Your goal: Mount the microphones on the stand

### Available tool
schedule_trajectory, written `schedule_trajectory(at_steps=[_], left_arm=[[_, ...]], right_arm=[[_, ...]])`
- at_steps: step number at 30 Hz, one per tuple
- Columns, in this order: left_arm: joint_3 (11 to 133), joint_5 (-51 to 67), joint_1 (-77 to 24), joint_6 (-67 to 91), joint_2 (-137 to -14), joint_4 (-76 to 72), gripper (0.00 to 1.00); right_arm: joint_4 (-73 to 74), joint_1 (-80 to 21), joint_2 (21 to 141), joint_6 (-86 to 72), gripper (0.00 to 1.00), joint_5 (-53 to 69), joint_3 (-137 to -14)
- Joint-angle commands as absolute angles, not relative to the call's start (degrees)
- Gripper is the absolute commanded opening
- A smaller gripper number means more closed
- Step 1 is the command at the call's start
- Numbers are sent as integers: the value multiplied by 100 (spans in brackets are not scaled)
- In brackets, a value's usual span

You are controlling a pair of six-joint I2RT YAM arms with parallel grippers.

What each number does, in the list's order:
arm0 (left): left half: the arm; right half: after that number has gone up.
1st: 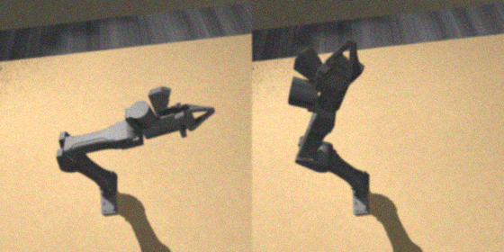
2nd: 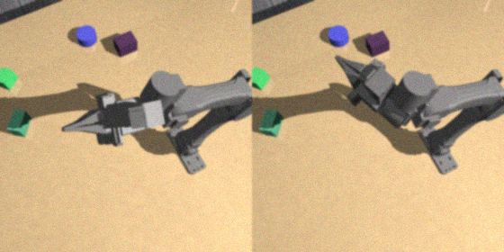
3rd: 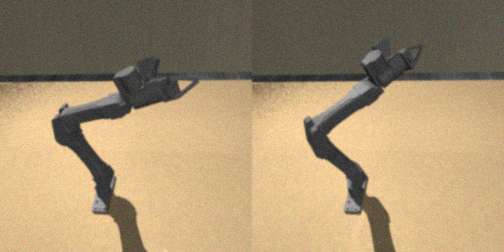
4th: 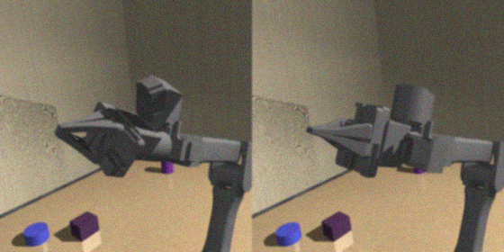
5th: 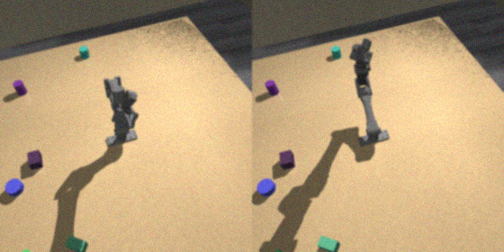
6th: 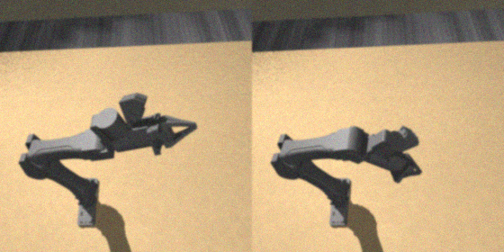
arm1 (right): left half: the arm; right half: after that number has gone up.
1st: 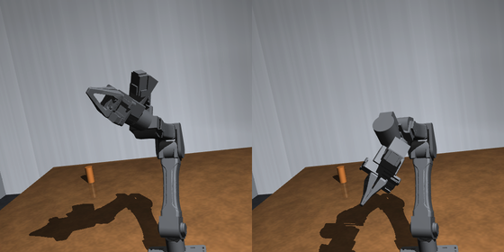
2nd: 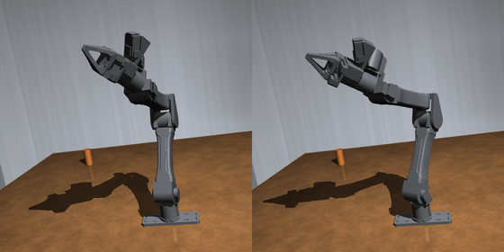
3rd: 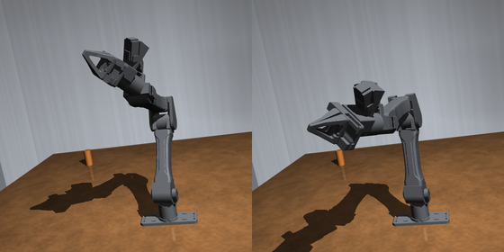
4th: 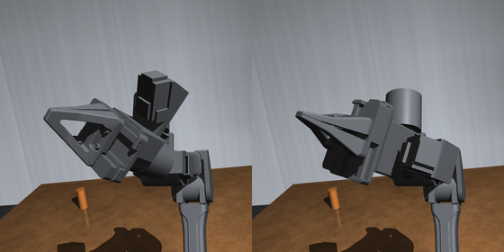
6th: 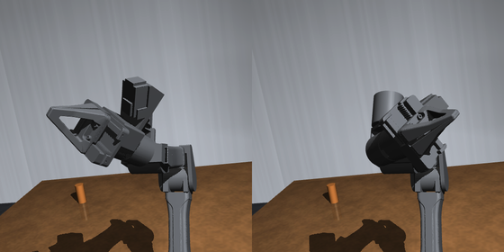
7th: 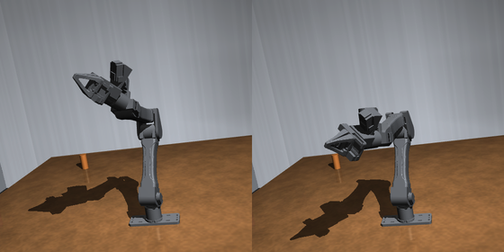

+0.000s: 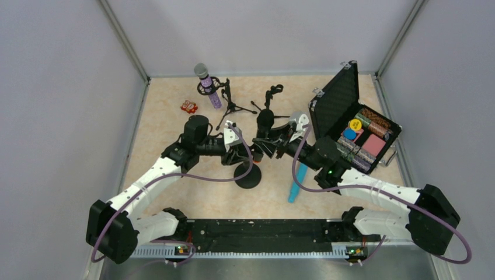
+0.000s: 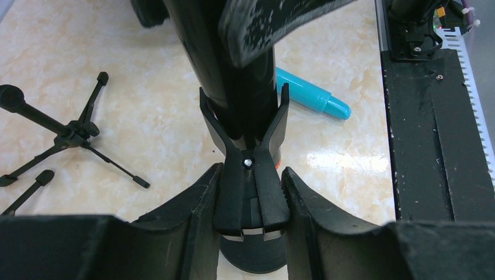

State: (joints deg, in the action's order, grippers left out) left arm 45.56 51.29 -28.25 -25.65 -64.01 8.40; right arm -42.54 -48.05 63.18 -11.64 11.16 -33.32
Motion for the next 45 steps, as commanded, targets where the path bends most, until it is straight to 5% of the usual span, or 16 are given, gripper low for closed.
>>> schedule_trajectory(at_steps=[1,17,19,23,27,30,45], left_arm=[[4793,5225,-2833,-2637,-6381,782,0],[4793,5216,-2834,-2614,-6406,743,0],[4785,5221,-2830,-2611,-6415,730,18],[4777,5206,-2830,-2576,-6411,710,62],[4753,5091,-2830,-2508,-6379,637,81],[4718,5016,-2830,-2490,-6340,603,98],[4692,4969,-2844,-2468,-6321,554,99]], right_arm=[[-5038,-4993,6487,-1055,0,864,-3373],[-5277,-5202,6662,-1122,0,740,-3306],[-5201,-5199,6646,-1111,0,722,-3307],[-5104,-5199,6599,-1073,16,716,-3311],[-5048,-5197,6530,-1126,51,615,-3296],[-4972,-5200,6459,-1125,64,559,-3292],[-4241,-5202,6146,-974,89,384,-3335]])
